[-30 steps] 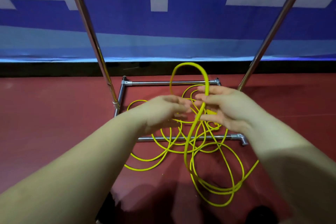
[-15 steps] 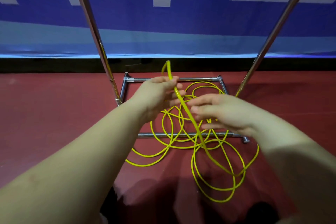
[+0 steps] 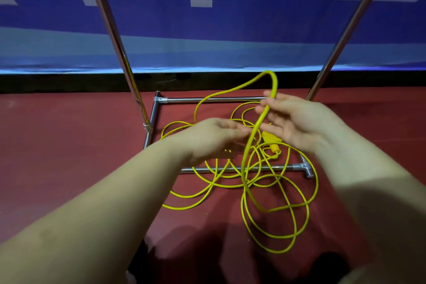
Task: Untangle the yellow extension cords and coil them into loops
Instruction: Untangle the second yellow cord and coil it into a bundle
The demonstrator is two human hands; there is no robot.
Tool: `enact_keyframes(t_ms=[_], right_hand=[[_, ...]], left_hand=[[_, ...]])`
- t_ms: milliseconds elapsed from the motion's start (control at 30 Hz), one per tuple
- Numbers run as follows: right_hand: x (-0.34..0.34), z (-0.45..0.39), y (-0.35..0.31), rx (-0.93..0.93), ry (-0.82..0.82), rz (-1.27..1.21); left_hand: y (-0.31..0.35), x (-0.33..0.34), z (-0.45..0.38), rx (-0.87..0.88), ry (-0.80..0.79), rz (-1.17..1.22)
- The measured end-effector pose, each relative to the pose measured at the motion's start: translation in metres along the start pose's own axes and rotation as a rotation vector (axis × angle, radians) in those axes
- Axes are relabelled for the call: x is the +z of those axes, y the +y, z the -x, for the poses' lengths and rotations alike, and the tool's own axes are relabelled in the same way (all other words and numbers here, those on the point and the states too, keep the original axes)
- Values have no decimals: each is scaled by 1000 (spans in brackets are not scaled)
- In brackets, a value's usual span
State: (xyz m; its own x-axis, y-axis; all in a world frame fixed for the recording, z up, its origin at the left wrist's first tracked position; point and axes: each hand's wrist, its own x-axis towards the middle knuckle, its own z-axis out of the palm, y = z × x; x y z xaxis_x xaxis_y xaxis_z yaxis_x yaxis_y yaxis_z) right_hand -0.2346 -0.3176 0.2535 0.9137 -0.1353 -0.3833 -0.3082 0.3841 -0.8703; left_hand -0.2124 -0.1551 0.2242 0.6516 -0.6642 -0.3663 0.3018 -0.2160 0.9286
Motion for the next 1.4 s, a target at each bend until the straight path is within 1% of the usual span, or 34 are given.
enact_keyframes(t_ms=[33, 100, 200, 267, 367, 433, 533, 667, 767, 833, 900, 1067, 1133, 1200, 1300, 1400], right_hand=[[-1, -1, -2, -8, 24, -56], [-2, -2, -5, -25, 19, -115], [-1, 0, -5, -46, -42, -66], [-1, 2, -1, -28, -91, 100], [0, 5, 12, -2, -192, 497], [4, 9, 20, -30, -266, 689], [8, 12, 25, -62, -336, 753], [6, 10, 24, -118, -366, 885], [7, 10, 23, -139, -347, 933], [7, 12, 20, -144, -333, 903], [6, 12, 15, -147, -301, 785], [6, 7, 4, -70, -153, 170], [5, 5, 1, -60, -105, -2], [4, 3, -2, -67, -66, -80], [4, 1, -3, -76, -66, -144], [2, 0, -1, -64, -71, -76]], left_hand=[[-1, 2, 0, -3, -30, -34], [-1, 3, 0, 18, -52, -61], [5, -1, 1, 67, 3, -22], [9, -5, 0, 108, 109, 69], [13, -14, -2, 175, 300, 266], [15, -20, -2, 205, 372, 356], [17, -24, -1, 241, 398, 382], [16, -25, -2, 253, 412, 414], [15, -26, -2, 241, 343, 455], [15, -25, -2, 230, 268, 452], [15, -23, -1, 205, 212, 403], [6, -11, 0, 89, 64, 181], [2, -5, -1, 57, 15, 64], [0, -1, -2, 59, 6, 31], [3, -2, -1, 94, 21, 38], [7, -6, 0, 127, 65, 44]])
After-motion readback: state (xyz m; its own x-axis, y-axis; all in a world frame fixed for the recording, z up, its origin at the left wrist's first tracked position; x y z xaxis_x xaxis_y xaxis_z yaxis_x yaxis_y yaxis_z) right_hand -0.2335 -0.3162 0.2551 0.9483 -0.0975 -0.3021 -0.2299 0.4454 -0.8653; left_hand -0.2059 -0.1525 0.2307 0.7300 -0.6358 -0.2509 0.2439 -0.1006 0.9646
